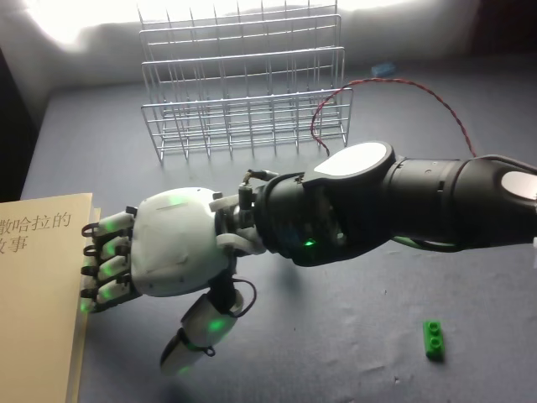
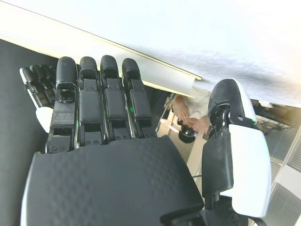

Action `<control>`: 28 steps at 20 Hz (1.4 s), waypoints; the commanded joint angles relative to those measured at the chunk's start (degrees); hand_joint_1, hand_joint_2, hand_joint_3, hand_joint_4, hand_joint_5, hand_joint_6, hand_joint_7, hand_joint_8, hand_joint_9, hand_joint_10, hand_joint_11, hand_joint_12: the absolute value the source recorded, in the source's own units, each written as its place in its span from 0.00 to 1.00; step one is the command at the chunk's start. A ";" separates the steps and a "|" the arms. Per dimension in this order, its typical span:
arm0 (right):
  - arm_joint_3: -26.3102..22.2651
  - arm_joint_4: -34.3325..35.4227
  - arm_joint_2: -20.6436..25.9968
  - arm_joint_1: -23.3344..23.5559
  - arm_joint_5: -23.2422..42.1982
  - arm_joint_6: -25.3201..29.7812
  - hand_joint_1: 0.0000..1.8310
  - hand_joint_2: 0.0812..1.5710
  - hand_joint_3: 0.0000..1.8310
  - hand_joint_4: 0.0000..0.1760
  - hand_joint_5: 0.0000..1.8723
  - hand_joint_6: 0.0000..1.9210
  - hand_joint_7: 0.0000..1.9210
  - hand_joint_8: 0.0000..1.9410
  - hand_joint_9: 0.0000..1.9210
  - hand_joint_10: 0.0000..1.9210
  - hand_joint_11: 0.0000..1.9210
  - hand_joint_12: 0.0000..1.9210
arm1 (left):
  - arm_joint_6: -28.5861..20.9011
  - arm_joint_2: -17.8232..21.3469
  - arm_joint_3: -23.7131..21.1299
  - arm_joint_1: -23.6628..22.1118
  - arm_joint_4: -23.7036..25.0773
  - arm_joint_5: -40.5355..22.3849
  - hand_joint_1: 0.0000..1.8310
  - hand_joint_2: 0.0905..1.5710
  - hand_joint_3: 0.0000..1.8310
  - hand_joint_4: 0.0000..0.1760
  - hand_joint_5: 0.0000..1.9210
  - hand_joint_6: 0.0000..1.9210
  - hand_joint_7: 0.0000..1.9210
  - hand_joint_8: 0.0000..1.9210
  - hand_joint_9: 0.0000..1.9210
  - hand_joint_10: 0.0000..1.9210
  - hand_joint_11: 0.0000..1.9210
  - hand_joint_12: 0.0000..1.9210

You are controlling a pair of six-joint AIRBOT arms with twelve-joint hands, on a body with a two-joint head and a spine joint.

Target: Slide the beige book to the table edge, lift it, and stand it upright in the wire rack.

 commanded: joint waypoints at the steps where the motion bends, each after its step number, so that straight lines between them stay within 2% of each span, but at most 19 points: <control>1: -0.35 2.79 0.60 0.08 2.46 0.11 0.06 0.66 0.00 0.00 0.15 0.00 0.15 0.00 0.14 0.00 0.00 0.42 | -0.43 0.84 0.39 0.03 0.15 -0.87 0.35 0.62 0.00 0.00 0.14 0.00 0.13 0.00 0.13 0.00 0.00 0.35; 5: -2.10 0.95 3.63 0.25 2.59 0.88 0.05 0.66 0.00 0.00 0.16 0.00 0.16 0.00 0.16 0.00 0.00 0.45 | -1.36 0.91 0.47 0.26 -0.48 -0.85 0.32 0.63 0.00 0.00 0.13 0.00 0.13 0.00 0.12 0.00 0.00 0.35; 11: -5.46 0.65 6.96 1.40 1.81 1.02 0.07 0.66 0.00 0.00 0.17 0.00 0.16 0.00 0.15 0.00 0.00 0.43 | -10.90 0.64 0.09 0.95 -0.57 3.03 0.33 0.63 0.00 0.00 0.12 0.00 0.13 0.00 0.12 0.00 0.00 0.33; 12: -6.19 0.63 7.68 1.73 1.70 1.03 0.07 0.65 0.00 0.00 0.15 0.00 0.16 0.00 0.15 0.00 0.00 0.44 | -12.76 0.64 -0.23 0.96 -0.57 4.25 0.38 0.61 0.00 0.00 0.14 0.00 0.14 0.00 0.13 0.00 0.00 0.35; 14: -7.79 0.61 9.18 2.24 1.30 1.18 0.09 0.65 0.00 0.00 0.16 0.00 0.16 0.00 0.15 0.00 0.00 0.43 | -15.81 0.64 -0.94 0.95 -0.57 6.25 0.37 0.61 0.00 0.00 0.13 0.00 0.12 0.00 0.12 0.00 0.00 0.33; 15: -8.98 0.61 10.27 2.59 0.92 1.25 0.08 0.65 0.00 0.00 0.17 0.00 0.16 0.00 0.15 0.00 0.00 0.44 | -17.18 0.62 -1.52 0.95 -0.57 7.57 0.38 0.61 0.00 0.00 0.13 0.00 0.13 0.00 0.13 0.00 0.00 0.38; 18: -12.50 0.55 14.13 3.44 0.21 1.61 0.08 0.65 0.00 0.00 0.16 0.00 0.16 0.00 0.16 0.00 0.00 0.44 | -17.74 -0.59 -2.04 0.94 -0.58 8.85 0.37 0.64 0.01 0.00 0.12 0.00 0.13 0.00 0.13 0.00 0.00 0.41; 21: -16.26 -5.33 18.78 4.53 0.64 7.03 0.07 0.66 0.00 0.00 0.15 0.00 0.15 0.00 0.15 0.00 0.00 0.42 | -17.75 -2.18 -2.12 0.94 -0.68 10.21 0.41 0.61 0.00 0.00 0.13 0.00 0.15 0.00 0.16 0.00 0.00 0.43; 24: -18.83 -5.36 22.72 5.19 1.77 7.28 0.05 0.66 0.00 0.00 0.15 0.00 0.15 0.00 0.15 0.00 0.00 0.42 | -18.09 -3.59 -2.10 1.02 -0.78 10.70 0.43 0.62 0.00 0.00 0.13 0.00 0.15 0.00 0.16 0.00 0.00 0.42; 28: -22.12 -5.39 27.52 6.44 4.46 7.42 0.09 0.65 0.00 0.00 0.15 0.00 0.16 0.00 0.15 0.00 0.00 0.43 | -19.55 -4.41 -3.23 3.56 -0.92 10.44 0.43 0.60 0.00 0.00 0.14 0.01 0.16 0.00 0.17 0.00 0.01 0.42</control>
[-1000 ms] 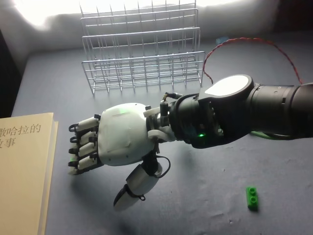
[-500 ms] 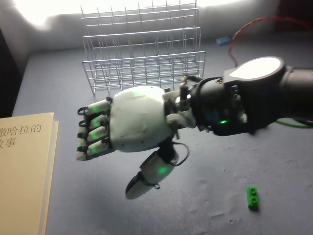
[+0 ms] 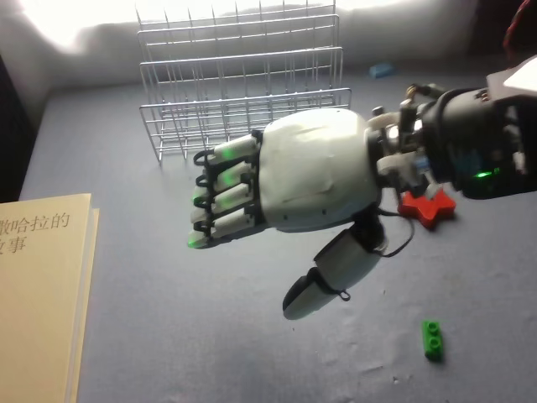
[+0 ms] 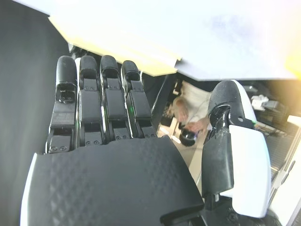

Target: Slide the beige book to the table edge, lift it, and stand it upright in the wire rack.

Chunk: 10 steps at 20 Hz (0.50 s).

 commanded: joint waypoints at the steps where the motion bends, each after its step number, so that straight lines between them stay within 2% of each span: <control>1: -0.63 2.84 0.49 0.75 2.65 0.41 0.09 0.65 0.00 0.00 0.15 0.00 0.16 0.00 0.15 0.00 0.00 0.42 | -0.64 0.12 0.20 -0.04 0.64 0.01 0.42 0.61 0.00 0.00 0.14 0.00 0.16 0.00 0.17 0.00 0.00 0.42; 5: -4.58 2.85 5.07 1.68 3.18 1.87 0.08 0.65 0.00 0.00 0.14 0.00 0.15 0.00 0.14 0.00 0.00 0.38 | -0.68 -0.20 -0.46 1.14 0.49 -0.21 0.41 0.62 0.00 0.00 0.15 0.00 0.18 0.00 0.18 0.00 0.00 0.45; 8: -7.10 2.92 8.74 1.71 3.30 2.81 0.08 0.65 0.00 0.00 0.14 0.00 0.15 0.00 0.14 0.00 0.00 0.40 | -0.67 -1.20 0.87 1.11 0.05 -0.67 0.38 0.63 0.00 0.00 0.13 0.00 0.15 0.00 0.17 0.00 0.00 0.44; 9: -7.66 2.93 9.46 1.69 3.33 2.91 0.07 0.65 0.00 0.00 0.15 0.00 0.15 0.00 0.14 0.00 0.00 0.42 | -0.67 -1.52 1.30 1.11 -0.12 -1.03 0.41 0.61 0.00 0.00 0.14 0.00 0.15 0.00 0.17 0.00 0.00 0.43; 10: -8.40 2.93 10.51 1.67 3.17 2.92 0.06 0.65 0.00 0.00 0.15 0.00 0.15 0.00 0.14 0.00 0.00 0.42 | -0.67 -2.11 2.08 1.09 -0.33 -1.59 0.41 0.62 0.00 0.00 0.14 0.00 0.15 0.00 0.17 0.00 0.00 0.43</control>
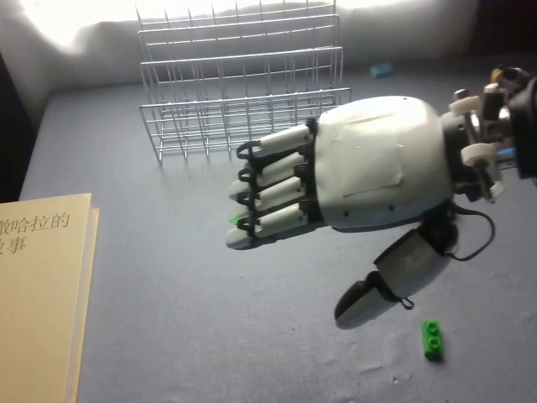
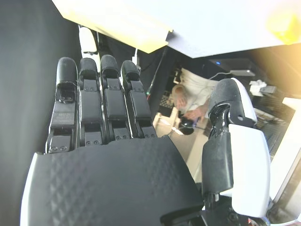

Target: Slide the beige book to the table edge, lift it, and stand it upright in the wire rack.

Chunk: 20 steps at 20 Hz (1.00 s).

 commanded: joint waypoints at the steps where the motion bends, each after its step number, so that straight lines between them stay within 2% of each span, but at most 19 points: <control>1: -0.54 3.35 0.46 0.84 1.58 0.29 0.07 0.65 0.00 0.00 0.14 0.00 0.14 0.00 0.14 0.00 0.00 0.41 | -0.45 0.18 0.50 -0.08 0.42 -0.68 0.41 0.61 0.00 0.00 0.14 0.00 0.16 0.00 0.17 0.00 0.00 0.43; 5: -2.47 3.43 3.07 0.68 2.06 0.40 0.11 0.64 0.00 0.00 0.14 0.00 0.14 0.00 0.14 0.00 0.00 0.42 | -0.26 -0.25 0.73 -0.20 -0.09 -0.54 0.40 0.62 0.00 0.00 0.13 0.00 0.15 0.00 0.16 0.00 0.00 0.40; 11: -3.19 3.59 5.10 1.22 4.44 0.64 0.11 0.64 0.00 0.00 0.13 0.00 0.14 0.00 0.13 0.00 0.00 0.39 | 1.85 -0.50 0.18 -0.21 -0.81 -0.50 0.41 0.62 0.00 0.00 0.16 0.01 0.18 0.00 0.18 0.01 0.00 0.46; 12: -3.36 3.59 5.95 1.22 4.81 0.73 0.10 0.65 0.00 0.00 0.13 0.00 0.13 0.00 0.13 0.00 0.00 0.36 | 2.76 -0.48 -0.19 -0.08 -1.52 -0.50 0.44 0.61 0.00 0.00 0.17 0.01 0.19 0.01 0.20 0.01 0.01 0.46; 16: -3.26 3.61 7.18 1.31 5.57 0.90 0.09 0.65 0.00 0.00 0.14 0.00 0.14 0.00 0.14 0.00 0.00 0.40 | 3.81 -0.59 -0.74 0.11 -1.52 -0.58 0.48 0.64 0.00 0.00 0.21 0.00 0.24 0.00 0.26 0.01 0.07 0.49; 20: -3.30 3.63 7.79 1.73 6.27 0.29 0.08 0.66 0.00 0.00 0.13 0.00 0.13 0.00 0.13 0.00 0.00 0.36 | 4.09 -0.71 -1.22 0.10 -1.52 -0.76 0.55 0.68 0.00 0.00 0.28 0.01 0.32 0.01 0.35 0.02 0.15 0.52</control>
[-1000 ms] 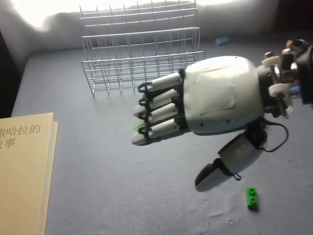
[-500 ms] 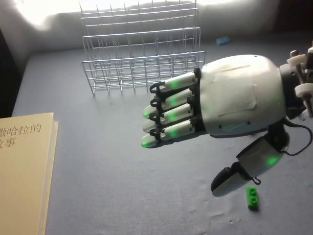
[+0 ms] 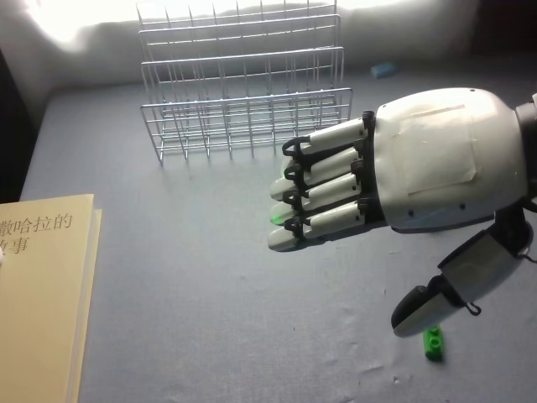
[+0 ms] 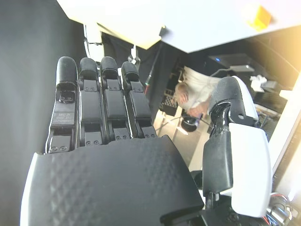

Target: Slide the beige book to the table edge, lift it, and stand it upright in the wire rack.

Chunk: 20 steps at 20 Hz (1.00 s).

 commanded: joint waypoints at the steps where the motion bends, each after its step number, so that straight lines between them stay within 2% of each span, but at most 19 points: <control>1: -0.26 3.93 0.77 0.97 1.26 0.07 0.08 0.66 0.00 0.00 0.13 0.00 0.13 0.00 0.13 0.00 0.00 0.38 | 0.42 0.19 0.03 0.10 0.71 -0.24 0.58 0.68 0.00 0.00 0.31 0.01 0.35 0.01 0.38 0.02 0.17 0.54; 5: -0.54 3.94 2.37 0.74 1.33 0.17 0.09 0.65 0.00 0.00 0.14 0.00 0.14 0.00 0.13 0.00 0.00 0.38 | 0.47 -0.22 0.36 0.10 0.71 -0.57 0.62 0.68 0.00 0.00 0.41 0.03 0.46 0.03 0.47 0.06 0.25 0.58; 6: -0.54 3.94 2.68 0.73 1.44 0.19 0.08 0.66 0.00 0.00 0.13 0.00 0.14 0.00 0.13 0.00 0.00 0.39 | 0.47 -0.29 0.48 0.10 0.71 -0.73 0.65 0.75 0.00 0.00 0.42 0.49 0.49 0.48 0.50 0.09 0.30 0.57; 7: -0.54 3.94 2.89 0.73 1.66 0.44 0.07 0.66 0.00 0.00 0.13 0.00 0.14 0.00 0.13 0.00 0.00 0.40 | 0.47 -0.31 0.55 0.10 0.71 -0.86 0.64 0.76 0.00 0.00 0.40 0.61 0.45 0.64 0.48 0.22 0.32 0.62; 8: -0.54 3.99 3.02 0.76 1.97 0.66 0.08 0.66 0.00 0.00 0.13 0.00 0.14 0.00 0.14 0.00 0.00 0.41 | 0.47 -0.31 0.64 0.09 0.71 -0.99 0.64 0.75 0.00 0.00 0.42 0.61 0.43 0.68 0.43 0.35 0.31 0.66; 10: -0.71 4.26 3.23 0.81 2.49 0.67 0.08 0.66 0.00 0.00 0.13 0.00 0.14 0.00 0.14 0.00 0.00 0.41 | 0.47 -0.31 0.92 -0.13 0.72 -1.10 0.65 0.73 0.00 0.00 0.50 0.53 0.42 0.68 0.41 0.50 0.34 0.69; 11: -1.01 4.40 3.48 0.85 2.50 0.66 0.08 0.66 0.00 0.00 0.13 0.00 0.14 0.00 0.14 0.00 0.00 0.41 | 0.47 -0.31 1.15 -0.40 0.72 -1.10 0.65 0.73 0.00 0.00 0.49 0.53 0.42 0.68 0.40 0.53 0.36 0.70; 12: -1.42 4.69 3.83 0.85 2.55 0.66 0.08 0.66 0.00 0.00 0.12 0.00 0.13 0.00 0.13 0.00 0.00 0.41 | 0.47 -0.31 1.39 -0.69 0.72 -1.18 0.65 0.74 0.00 0.00 0.47 0.55 0.42 0.70 0.40 0.56 0.37 0.71; 13: -1.81 5.03 4.19 0.83 2.53 0.66 0.08 0.66 0.00 0.00 0.11 0.00 0.13 0.00 0.13 0.00 0.00 0.40 | 0.47 -0.31 1.54 -0.91 0.72 -1.27 0.72 0.74 0.00 0.00 0.42 0.58 0.42 0.67 0.41 0.71 0.38 0.71; 14: -2.18 5.24 4.53 0.81 2.54 0.66 0.08 0.66 0.00 0.00 0.12 0.00 0.13 0.00 0.13 0.00 0.00 0.41 | 0.47 -0.30 1.67 -1.16 0.73 -1.39 0.73 0.75 0.00 0.00 0.39 0.62 0.41 0.69 0.41 0.74 0.38 0.71; 15: -2.48 5.43 4.85 0.80 2.59 0.66 0.09 0.66 0.00 0.00 0.11 0.00 0.11 0.00 0.11 0.00 0.00 0.35 | 0.47 -0.27 1.86 -1.33 0.73 -1.66 0.74 0.75 0.00 0.00 0.39 0.61 0.42 0.68 0.41 0.74 0.40 0.69; 18: -3.25 5.55 5.70 0.80 2.89 0.64 0.09 0.66 0.00 0.00 0.12 0.00 0.12 0.00 0.12 0.00 0.00 0.37 | 0.56 0.41 2.11 -1.61 0.73 -2.61 0.74 0.76 0.00 0.00 0.37 0.63 0.40 0.71 0.40 0.76 0.39 0.71; 20: -3.49 5.56 5.95 0.79 3.56 0.64 0.08 0.66 0.00 0.00 0.11 0.00 0.11 0.00 0.11 0.00 0.00 0.33 | 0.79 0.88 2.37 -1.85 0.74 -3.54 0.74 0.75 0.00 0.00 0.39 0.62 0.40 0.72 0.41 0.75 0.39 0.73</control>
